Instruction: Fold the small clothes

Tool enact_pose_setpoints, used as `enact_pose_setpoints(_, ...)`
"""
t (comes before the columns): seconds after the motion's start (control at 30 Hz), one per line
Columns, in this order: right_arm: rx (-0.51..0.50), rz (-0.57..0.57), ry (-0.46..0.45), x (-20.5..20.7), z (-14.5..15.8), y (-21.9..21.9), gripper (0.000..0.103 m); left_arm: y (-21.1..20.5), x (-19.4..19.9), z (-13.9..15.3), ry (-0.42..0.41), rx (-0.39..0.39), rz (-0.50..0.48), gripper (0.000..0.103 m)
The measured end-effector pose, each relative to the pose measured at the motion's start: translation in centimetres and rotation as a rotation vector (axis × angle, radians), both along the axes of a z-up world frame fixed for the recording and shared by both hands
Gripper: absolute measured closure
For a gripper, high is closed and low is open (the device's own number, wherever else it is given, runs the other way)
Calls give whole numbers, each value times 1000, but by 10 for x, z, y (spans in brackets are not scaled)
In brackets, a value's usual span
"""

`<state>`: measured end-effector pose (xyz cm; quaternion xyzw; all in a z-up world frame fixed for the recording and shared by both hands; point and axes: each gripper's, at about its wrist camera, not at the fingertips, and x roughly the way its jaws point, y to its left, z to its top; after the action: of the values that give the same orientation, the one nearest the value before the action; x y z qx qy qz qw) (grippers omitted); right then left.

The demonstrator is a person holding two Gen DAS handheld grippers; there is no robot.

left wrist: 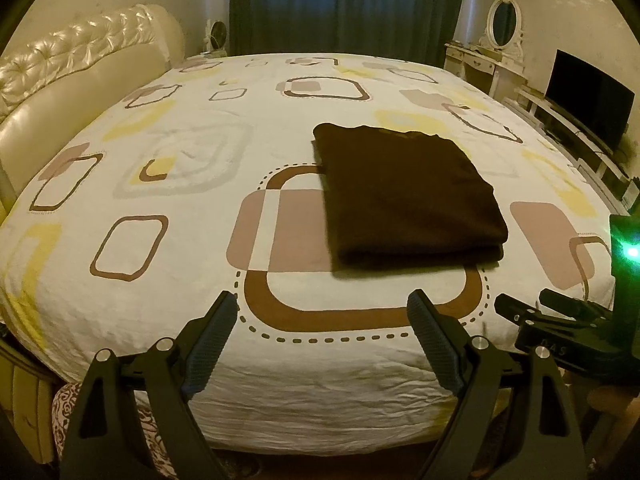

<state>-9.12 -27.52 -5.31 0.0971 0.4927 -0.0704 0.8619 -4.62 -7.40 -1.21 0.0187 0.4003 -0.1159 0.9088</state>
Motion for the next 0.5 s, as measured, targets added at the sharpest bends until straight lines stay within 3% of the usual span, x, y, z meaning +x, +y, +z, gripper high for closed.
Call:
enact_pose_setpoints(0.27,1,2,4,-1,-2,1,17,-9,-8,7,-77,30,6,13)
enact_pose_setpoints(0.4,9,4,12,-1,-5,0,17,-8,-4,16,-68,-60,-82,13)
enact_pose_setpoints(0.5,32,0,13,1,-4,-3,17,5,12,24,-78,-90,-50,13)
